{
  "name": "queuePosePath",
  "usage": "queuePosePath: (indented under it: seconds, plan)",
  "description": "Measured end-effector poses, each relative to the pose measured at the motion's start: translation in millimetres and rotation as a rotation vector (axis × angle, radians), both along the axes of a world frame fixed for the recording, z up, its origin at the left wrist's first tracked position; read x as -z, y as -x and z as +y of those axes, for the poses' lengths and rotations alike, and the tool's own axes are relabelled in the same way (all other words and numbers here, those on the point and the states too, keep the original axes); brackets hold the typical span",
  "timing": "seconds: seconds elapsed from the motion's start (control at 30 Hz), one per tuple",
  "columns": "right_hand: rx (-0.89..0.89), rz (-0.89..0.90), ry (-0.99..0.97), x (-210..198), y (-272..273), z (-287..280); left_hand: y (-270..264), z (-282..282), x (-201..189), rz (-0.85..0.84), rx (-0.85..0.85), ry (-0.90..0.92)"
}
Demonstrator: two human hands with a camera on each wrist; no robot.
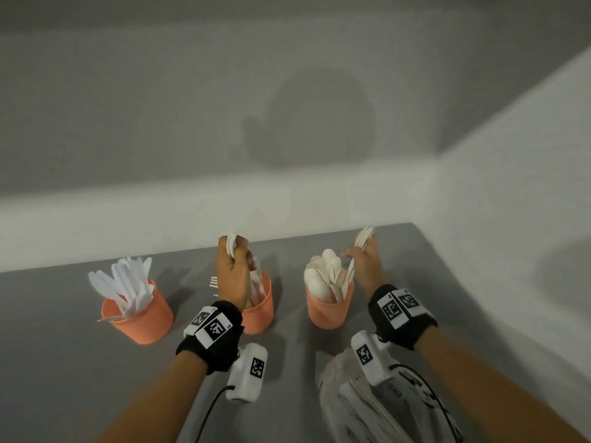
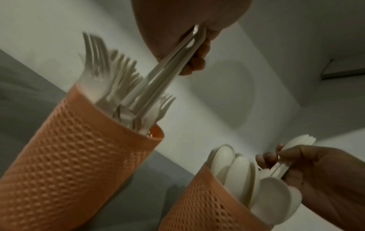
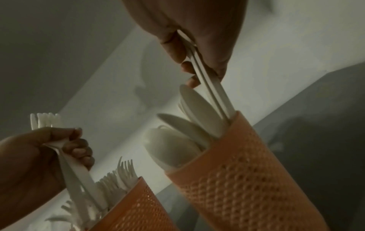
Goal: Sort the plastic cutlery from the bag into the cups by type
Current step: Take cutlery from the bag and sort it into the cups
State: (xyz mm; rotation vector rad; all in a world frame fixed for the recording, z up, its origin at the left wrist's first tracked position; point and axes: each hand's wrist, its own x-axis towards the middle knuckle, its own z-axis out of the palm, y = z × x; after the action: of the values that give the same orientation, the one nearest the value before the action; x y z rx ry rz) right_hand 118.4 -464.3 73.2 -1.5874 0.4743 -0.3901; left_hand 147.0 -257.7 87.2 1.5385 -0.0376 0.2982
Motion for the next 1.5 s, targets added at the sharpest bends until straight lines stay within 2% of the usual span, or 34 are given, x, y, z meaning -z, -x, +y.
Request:
queuePosePath:
  seconds: [0.13,0.3,0.4,0.5,0.63,0.73,0.83,0.93,1.07,1.13,1.2,1.3,1.37,1.43,1.47,1.5]
  plan:
    - [-0.032,0.065,0.069,13,4,1,-5,-10,21,-0.019,-0.018,-0.052]
    - [-0.060,0.024,0.193,9,16,6,-4,-8,50,-0.063,-0.076,-0.314]
    - [-0.073,0.084,0.428,8,13,8,1,-8,52,-0.133,-0.048,-0.422]
    - [-0.120,0.124,0.626,8,13,10,-2,-5,54,-0.278,-0.003,-0.625]
    - [-0.199,0.166,0.773,9,16,15,-4,1,52,-0.336,0.122,-0.882]
    - [-0.273,0.258,1.000,9,16,18,-11,4,54,-0.415,0.068,-1.198]
    - [-0.360,0.347,1.076,10,15,21,-11,5,47,-0.373,-0.075,-1.437]
    - [-0.392,0.402,1.148,12,16,23,-4,8,51,-0.208,-0.037,-1.548]
    - [-0.399,0.440,1.160,11,16,23,2,13,51,-0.105,-0.007,-1.605]
    - [-0.410,0.460,1.109,8,17,22,5,11,46,-0.060,-0.011,-1.633]
    - [-0.384,0.438,1.022,1,17,20,8,9,35,-0.039,0.006,-1.585]
    - [-0.259,0.232,0.889,-13,24,14,18,5,21,-0.248,0.070,-1.285]
    - [-0.262,0.136,0.764,-26,42,6,34,-5,10,-0.364,0.176,-1.027]
    - [-0.267,0.094,0.679,-35,65,3,58,-19,-1,-0.362,0.380,-0.824]
    - [-0.226,0.076,0.662,-40,93,-2,81,-32,-5,-0.375,0.531,-0.765]
    - [-0.246,0.062,0.632,-44,98,1,86,-35,-4,-0.364,0.615,-0.751]
